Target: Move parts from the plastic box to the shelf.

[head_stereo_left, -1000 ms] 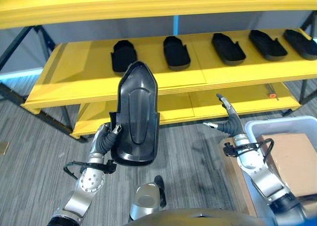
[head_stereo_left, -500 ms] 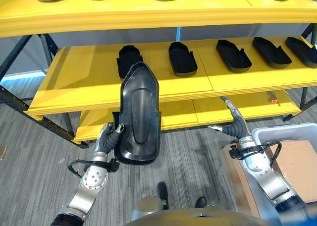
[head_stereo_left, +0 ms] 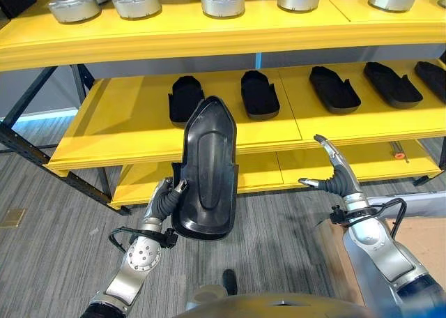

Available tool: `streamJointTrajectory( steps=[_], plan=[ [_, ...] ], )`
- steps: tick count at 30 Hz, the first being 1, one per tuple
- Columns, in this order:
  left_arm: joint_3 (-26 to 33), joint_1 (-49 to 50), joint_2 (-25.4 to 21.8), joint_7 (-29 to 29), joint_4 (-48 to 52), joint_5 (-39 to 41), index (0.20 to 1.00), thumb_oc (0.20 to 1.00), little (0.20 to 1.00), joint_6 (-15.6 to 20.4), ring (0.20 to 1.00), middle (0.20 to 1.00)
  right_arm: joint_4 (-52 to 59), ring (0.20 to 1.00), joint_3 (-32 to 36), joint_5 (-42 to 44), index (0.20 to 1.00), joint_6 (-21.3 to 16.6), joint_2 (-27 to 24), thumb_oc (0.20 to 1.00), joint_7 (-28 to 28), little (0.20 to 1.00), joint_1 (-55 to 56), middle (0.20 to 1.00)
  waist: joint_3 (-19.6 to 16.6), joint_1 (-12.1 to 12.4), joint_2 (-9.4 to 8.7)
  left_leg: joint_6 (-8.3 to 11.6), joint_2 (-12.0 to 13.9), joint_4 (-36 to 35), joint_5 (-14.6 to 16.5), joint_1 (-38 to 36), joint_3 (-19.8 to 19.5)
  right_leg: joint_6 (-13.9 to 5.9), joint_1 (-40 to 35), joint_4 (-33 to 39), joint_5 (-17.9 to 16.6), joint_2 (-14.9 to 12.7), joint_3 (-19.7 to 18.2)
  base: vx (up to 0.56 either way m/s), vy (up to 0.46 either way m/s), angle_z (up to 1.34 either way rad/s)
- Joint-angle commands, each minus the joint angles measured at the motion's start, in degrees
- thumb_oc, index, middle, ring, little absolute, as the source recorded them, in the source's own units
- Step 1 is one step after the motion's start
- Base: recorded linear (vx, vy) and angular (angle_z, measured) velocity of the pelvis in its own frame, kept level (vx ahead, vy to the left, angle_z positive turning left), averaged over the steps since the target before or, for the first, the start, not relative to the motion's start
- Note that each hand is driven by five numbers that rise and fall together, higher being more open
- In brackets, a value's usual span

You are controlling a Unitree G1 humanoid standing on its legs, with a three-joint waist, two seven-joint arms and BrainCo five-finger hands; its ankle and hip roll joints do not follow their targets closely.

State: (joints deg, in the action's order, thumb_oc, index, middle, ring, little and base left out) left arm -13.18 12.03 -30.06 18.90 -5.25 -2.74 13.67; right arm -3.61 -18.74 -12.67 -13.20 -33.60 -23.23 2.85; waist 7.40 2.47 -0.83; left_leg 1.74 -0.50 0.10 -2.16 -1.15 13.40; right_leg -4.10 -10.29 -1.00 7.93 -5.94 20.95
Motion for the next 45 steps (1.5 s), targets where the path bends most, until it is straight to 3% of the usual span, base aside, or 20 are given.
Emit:
streamJointTrajectory(
  steps=[1, 2, 6, 8, 10, 11, 15, 18, 24, 27, 30, 33, 34, 35, 36, 39, 42, 43, 45],
  plan=[
    [2.2, -6.2, -1.8, 1.9, 3.5, 1.9, 0.200, 0.200, 0.200, 1.9, 0.200, 0.200, 2.0, 1.000, 0.7, -0.3, 1.000, -0.9, 0.2, 1.000, -4.6, 1.000, -3.0, 1.000, 1.6, -1.3, -2.00, 2.14, 7.1, 19.7, 6.3, 2.9, 10.8, -1.81, 4.2, 0.7, -7.4, -0.7, -2.3, 0.13, 0.016, 0.70],
    [2.3, -7.1, -1.6, 1.5, 3.5, 2.3, 0.200, 0.200, 0.200, 0.7, 0.200, 0.200, 0.4, 1.000, 0.5, -0.4, 1.000, -0.7, 0.5, 1.000, -4.9, 1.000, -3.8, 1.000, 2.1, -2.5, -1.19, 1.89, 11.7, 18.7, 5.9, 1.7, 12.2, -1.23, 4.5, -2.0, -5.8, -0.9, -1.5, 0.17, 0.177, 0.72],
    [4.3, -4.0, -1.5, 0.3, 3.8, 4.0, 0.200, 0.200, 0.200, 1.7, 0.200, 0.200, 2.2, 1.000, 2.3, 2.4, 1.000, -1.6, -0.5, 1.000, -1.9, 1.000, 0.1, 1.000, 1.4, -3.0, -0.56, 4.51, 15.7, 9.3, -0.1, -2.0, 9.8, -1.39, 4.2, -3.1, -4.5, -2.1, -1.1, 0.16, 0.274, 0.02],
    [4.2, -2.8, -1.0, 0.5, 4.0, 4.6, 0.200, 0.200, 0.200, 2.3, 0.200, 0.200, 2.8, 1.000, 2.1, 1.9, 1.000, -2.4, -1.0, 1.000, -1.4, 1.000, 1.5, 1.000, 1.1, -3.3, -0.22, 6.59, 20.5, 5.6, -6.3, -2.0, 8.4, -1.57, 4.6, -4.4, -3.6, -3.0, -1.5, 0.11, 0.408, -0.20],
    [3.7, -2.5, -0.9, 1.4, 3.5, 4.9, 0.200, 0.200, 0.200, 3.0, 0.200, 0.200, 2.9, 1.000, 1.3, 1.1, 1.000, -3.1, -1.6, 1.000, -1.4, 1.000, 1.9, 1.000, 1.2, -3.7, -0.03, 7.42, 23.4, 4.9, -8.8, -1.7, 8.2, -1.54, 5.0, -6.4, -2.4, -4.3, -1.2, 0.11, 0.431, -0.23],
    [3.5, -2.6, -0.9, 1.5, 3.2, 4.9, 0.200, 0.200, 0.200, 3.2, 0.200, 0.200, 2.7, 1.000, 0.9, 0.6, 1.000, -3.1, -1.8, 1.000, -1.6, 1.000, 1.7, 1.000, 1.1, -3.9, 0.04, 7.97, 23.2, 4.7, -7.2, -2.6, 8.2, -2.12, 4.7, -7.6, -1.1, -5.3, -1.2, 0.10, 0.412, -0.21],
    [2.7, -4.1, -1.1, 2.6, 1.7, 2.9, 0.200, 0.200, 0.200, 4.2, 0.200, 0.200, 1.9, 1.000, 0.1, 0.5, 1.000, -3.3, -2.0, 1.000, -2.1, 1.000, 0.4, 1.000, 1.5, -3.9, 0.74, 5.98, 20.2, 3.7, -3.2, -3.4, 8.1, -2.49, 5.8, -10.8, -0.6, -6.6, -1.7, 0.00, 0.400, -0.15],
    [1.8, -5.8, -1.6, 1.8, 0.7, 3.6, 0.200, 0.200, 0.200, 4.4, 0.200, 0.200, 0.3, 1.000, 0.7, 1.8, 1.000, -4.4, -1.9, 1.000, -1.3, 1.000, -0.3, 1.000, 1.1, -3.9, 0.57, 4.34, 16.0, 4.4, 0.6, -3.6, 6.3, -3.38, 5.3, -10.6, -1.3, -6.9, -4.0, 0.04, 0.417, 0.02],
    [2.6, -6.6, -1.9, 1.3, -0.3, 2.7, 0.200, 0.200, 0.200, 5.5, 0.200, 0.200, 1.2, 1.000, 2.1, 1.7, 1.000, -4.9, -0.7, 1.000, -0.4, 1.000, -0.6, 1.000, 0.6, -3.0, 0.81, 2.04, 10.9, 0.1, 0.9, -5.1, 4.0, -5.80, 6.1, -9.5, -3.7, -7.0, -5.9, 0.02, 0.351, 0.09],
    [4.1, -6.9, -2.4, 1.3, -0.2, 2.5, 0.200, 0.200, 0.200, 5.9, 0.200, 0.200, 2.6, 1.000, 1.9, -0.2, 1.000, -5.0, -0.1, 1.000, 0.3, 1.000, -1.8, 1.000, 1.1, -1.2, 0.39, 0.22, 8.2, -1.3, 1.5, -5.3, 4.2, -7.59, 7.6, -12.0, -5.3, -7.9, -4.3, -0.06, 0.408, -0.19],
    [4.9, -7.7, -2.3, 0.2, 0.5, 2.8, 0.200, 0.200, 0.200, 5.5, 0.200, 0.200, 5.7, 1.000, 0.4, -2.2, 1.000, -2.2, 0.3, 1.000, -0.4, 1.000, -4.8, 1.000, 1.7, 2.3, -0.16, -2.24, 4.0, -2.2, 3.5, -5.7, 6.3, -8.42, 8.6, -13.1, -8.3, -10.2, 1.5, -0.07, 0.413, -0.46],
    [4.4, -7.5, -1.8, -0.1, 0.6, 2.6, 0.200, 0.200, 0.200, 5.6, 0.200, 0.200, 6.4, 1.000, -0.3, -2.9, 1.000, -2.0, 0.2, 1.000, -0.2, 1.000, -5.6, 1.000, 1.7, 3.5, -0.28, -2.43, 2.7, -2.9, 4.9, -6.9, 7.0, -9.34, 8.3, -13.4, -9.4, -11.7, 4.0, 0.03, 0.246, -0.28],
    [4.1, -7.5, -1.7, 0.1, 0.7, 2.8, 0.200, 0.200, 0.200, 5.2, 0.200, 0.200, 7.1, 1.000, -0.6, -3.3, 1.000, -2.2, 0.1, 1.000, 0.5, 1.000, -6.0, 1.000, 2.0, 3.6, -0.16, -3.02, 2.4, -3.1, 4.5, -7.1, 8.6, -8.64, 8.9, -13.6, -9.6, -11.7, 5.5, -0.03, 0.143, -0.20],
    [3.9, -7.9, -1.5, 0.3, 0.4, 2.7, 0.200, 0.200, 0.200, 4.9, 0.200, 0.200, 7.3, 1.000, -0.7, -3.7, 1.000, -2.8, 0.1, 1.000, 0.9, 1.000, -5.9, 1.000, 2.0, 3.0, -0.36, -3.03, 2.2, -3.4, 4.6, -7.0, 8.5, -8.53, 8.8, -12.3, -9.3, -9.9, 4.4, 0.06, 0.130, -0.26],
    [2.8, -8.5, -0.8, 0.9, 0.0, 2.4, 0.200, 0.200, 0.200, 3.9, 0.200, 0.200, 7.7, 1.000, -0.9, -3.5, 1.000, -3.5, -0.2, 1.000, 1.5, 1.000, -5.8, 1.000, 1.9, 1.8, -1.28, -1.92, 2.0, -3.7, 4.4, -7.4, 8.6, -7.55, 7.2, -4.1, -8.9, -4.9, 2.9, 0.13, 0.042, -0.13],
    [2.3, -7.9, 0.3, 2.0, -0.1, 2.1, 0.200, 0.200, 0.200, 3.8, 0.200, 0.200, 6.8, 1.000, -1.6, -3.3, 1.000, -4.3, -0.2, 1.000, 2.5, 1.000, -6.7, 1.000, 1.8, 1.9, -1.58, -0.31, 1.8, -4.9, 4.9, -8.6, 9.1, -8.39, 7.4, 2.8, -12.8, -4.0, 3.5, 0.14, 0.015, 0.15],
    [1.9, -7.5, 0.7, 2.8, -0.5, 2.1, 0.200, 0.200, 0.200, 4.5, 0.200, 0.200, 5.3, 1.000, -2.4, -4.6, 1.000, -4.3, 0.2, 1.000, 1.1, 1.000, -7.4, 1.000, 2.8, 0.8, -1.56, -0.38, 1.5, -4.9, 5.4, -9.3, 9.8, -9.42, 10.9, 4.8, -17.9, -4.5, 3.0, 0.09, -0.012, -0.07],
    [1.7, -7.6, 0.6, 2.9, -0.4, 2.3, 0.200, 0.200, 0.200, 4.4, 0.200, 0.200, 5.1, 1.000, -2.3, -4.8, 1.000, -4.0, 0.4, 1.000, 0.5, 1.000, -7.3, 1.000, 3.2, 0.1, -1.56, -0.56, 1.4, -5.1, 6.8, -10.4, 8.9, -10.64, 13.3, 4.5, -19.5, -5.4, 1.7, 0.23, -0.086, 0.13],
    [1.1, -7.3, 0.2, 2.8, -0.7, 2.3, 0.200, 0.200, 0.200, 4.9, 0.200, 0.200, 4.9, 1.000, -1.1, -3.9, 1.000, -3.0, 0.6, 1.000, 0.0, 1.000, -6.2, 1.000, 4.1, -1.1, -1.86, -1.69, 1.1, -4.2, 8.5, -11.8, 8.7, -10.90, 17.1, 2.1, -21.5, -7.1, 0.7, 0.35, -0.101, 0.48]
  ],
)
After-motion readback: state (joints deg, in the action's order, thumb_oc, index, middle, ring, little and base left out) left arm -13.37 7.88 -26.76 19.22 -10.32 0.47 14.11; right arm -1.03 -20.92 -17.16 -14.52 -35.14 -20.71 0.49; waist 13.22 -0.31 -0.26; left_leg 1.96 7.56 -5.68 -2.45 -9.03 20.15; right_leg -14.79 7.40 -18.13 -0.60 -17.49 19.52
